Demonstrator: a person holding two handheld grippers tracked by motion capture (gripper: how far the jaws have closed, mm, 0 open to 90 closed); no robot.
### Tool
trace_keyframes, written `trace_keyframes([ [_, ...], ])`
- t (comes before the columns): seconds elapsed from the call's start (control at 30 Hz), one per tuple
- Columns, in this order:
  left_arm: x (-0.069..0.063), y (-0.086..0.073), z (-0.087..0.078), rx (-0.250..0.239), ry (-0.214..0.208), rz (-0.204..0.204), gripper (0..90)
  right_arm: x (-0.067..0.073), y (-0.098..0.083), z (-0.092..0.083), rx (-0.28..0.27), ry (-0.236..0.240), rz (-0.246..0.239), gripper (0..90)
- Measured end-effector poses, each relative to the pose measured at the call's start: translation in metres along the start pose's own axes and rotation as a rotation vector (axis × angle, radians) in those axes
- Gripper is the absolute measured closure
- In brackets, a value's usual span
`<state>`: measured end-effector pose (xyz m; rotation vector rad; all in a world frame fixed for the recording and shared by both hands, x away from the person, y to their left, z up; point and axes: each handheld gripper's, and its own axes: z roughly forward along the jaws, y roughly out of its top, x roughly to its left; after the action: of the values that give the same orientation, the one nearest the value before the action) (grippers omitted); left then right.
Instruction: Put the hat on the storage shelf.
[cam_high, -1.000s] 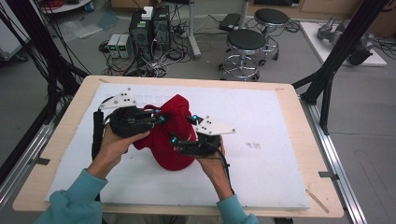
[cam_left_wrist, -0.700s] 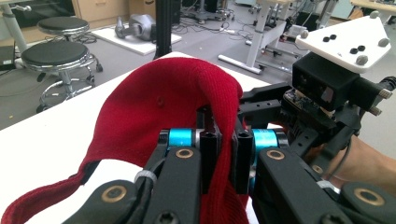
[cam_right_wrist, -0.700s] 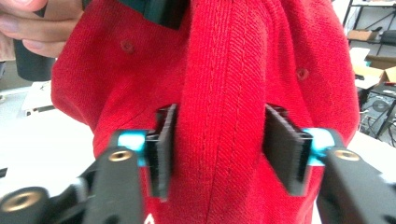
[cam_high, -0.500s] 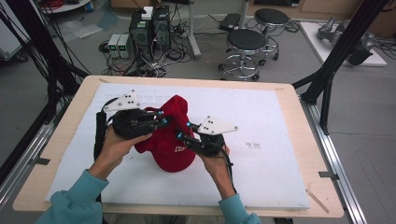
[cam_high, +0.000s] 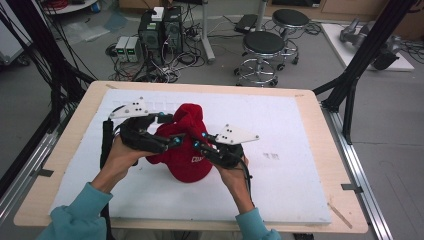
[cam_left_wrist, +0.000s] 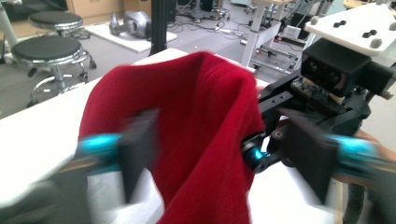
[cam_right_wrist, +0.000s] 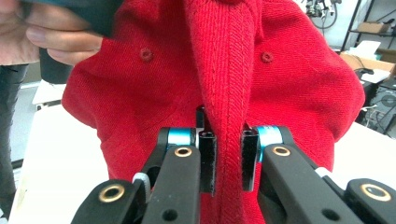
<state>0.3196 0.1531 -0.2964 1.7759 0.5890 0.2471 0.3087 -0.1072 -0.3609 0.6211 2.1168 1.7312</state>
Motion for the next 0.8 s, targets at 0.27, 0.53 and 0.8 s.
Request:
trace_keyframes([
  [0.27, 0.009, -0.010, -0.016, -0.055, -0.020, -0.003, 7.9, -0.004, 0.000, -0.004, -0.006, -0.033, 0.025, 83.5],
  [0.53, 0.009, -0.019, -0.029, -0.065, -0.020, 0.011, 7.9, -0.007, 0.000, -0.008, -0.009, -0.053, 0.028, 83.5],
  [0.8, 0.013, -0.048, -0.054, -0.068, 0.007, -0.001, 7.9, -0.013, 0.000, -0.016, -0.039, -0.080, 0.046, 83.4],
])
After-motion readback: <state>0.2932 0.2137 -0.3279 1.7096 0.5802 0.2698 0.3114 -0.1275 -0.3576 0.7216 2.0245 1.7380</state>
